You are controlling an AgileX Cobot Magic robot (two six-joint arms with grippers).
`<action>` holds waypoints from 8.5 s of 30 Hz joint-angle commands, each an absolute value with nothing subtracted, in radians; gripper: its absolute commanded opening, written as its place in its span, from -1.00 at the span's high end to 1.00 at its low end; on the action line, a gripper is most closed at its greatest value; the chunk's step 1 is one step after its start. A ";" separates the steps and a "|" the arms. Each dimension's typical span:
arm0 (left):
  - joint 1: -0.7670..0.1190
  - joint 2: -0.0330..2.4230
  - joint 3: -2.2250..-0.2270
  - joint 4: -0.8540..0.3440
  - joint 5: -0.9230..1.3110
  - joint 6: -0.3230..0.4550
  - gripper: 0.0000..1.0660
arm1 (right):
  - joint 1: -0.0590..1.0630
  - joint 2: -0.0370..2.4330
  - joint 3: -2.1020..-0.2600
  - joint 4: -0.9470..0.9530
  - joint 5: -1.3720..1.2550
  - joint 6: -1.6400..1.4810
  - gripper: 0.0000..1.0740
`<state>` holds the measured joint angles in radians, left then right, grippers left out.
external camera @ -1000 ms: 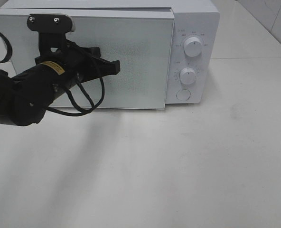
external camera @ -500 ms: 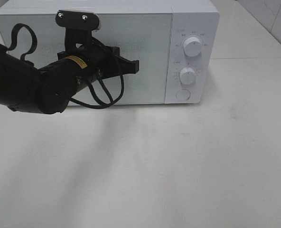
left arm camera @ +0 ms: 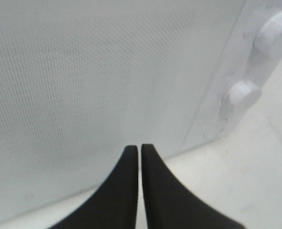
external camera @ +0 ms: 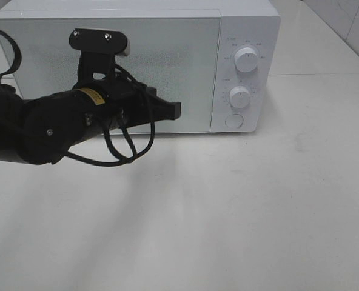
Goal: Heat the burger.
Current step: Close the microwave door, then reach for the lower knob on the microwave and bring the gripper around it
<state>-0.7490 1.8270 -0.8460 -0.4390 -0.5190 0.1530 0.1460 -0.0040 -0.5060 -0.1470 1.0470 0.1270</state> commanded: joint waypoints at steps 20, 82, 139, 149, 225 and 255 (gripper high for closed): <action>-0.699 1.556 -0.795 -0.365 0.360 0.145 -0.92 | 0.140 -0.031 -0.506 -0.146 1.037 0.114 -0.42; 0.007 0.237 -0.499 -0.154 1.036 0.088 -0.90 | 0.140 -0.031 -0.506 -0.146 1.037 0.114 -0.42; 0.007 -0.032 -0.498 -0.159 1.036 0.088 -0.90 | 0.141 -0.022 -0.506 -0.147 1.037 0.115 -0.42; 0.007 -0.032 -0.498 -0.159 1.036 0.088 -0.90 | 0.141 0.085 -0.569 -0.143 0.953 0.118 -0.42; 0.007 -0.032 -0.498 -0.159 1.036 0.088 -0.90 | 0.509 1.624 -0.370 0.562 -1.235 -0.186 -0.42; 0.007 -0.032 -0.498 -0.159 1.036 0.088 -0.90 | 0.785 1.860 -0.530 0.834 -1.361 -0.290 -0.42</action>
<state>0.0020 -0.0040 -0.5010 -0.1510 1.0440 0.0880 0.7780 1.8490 -0.5090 0.8200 -1.2040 -0.2430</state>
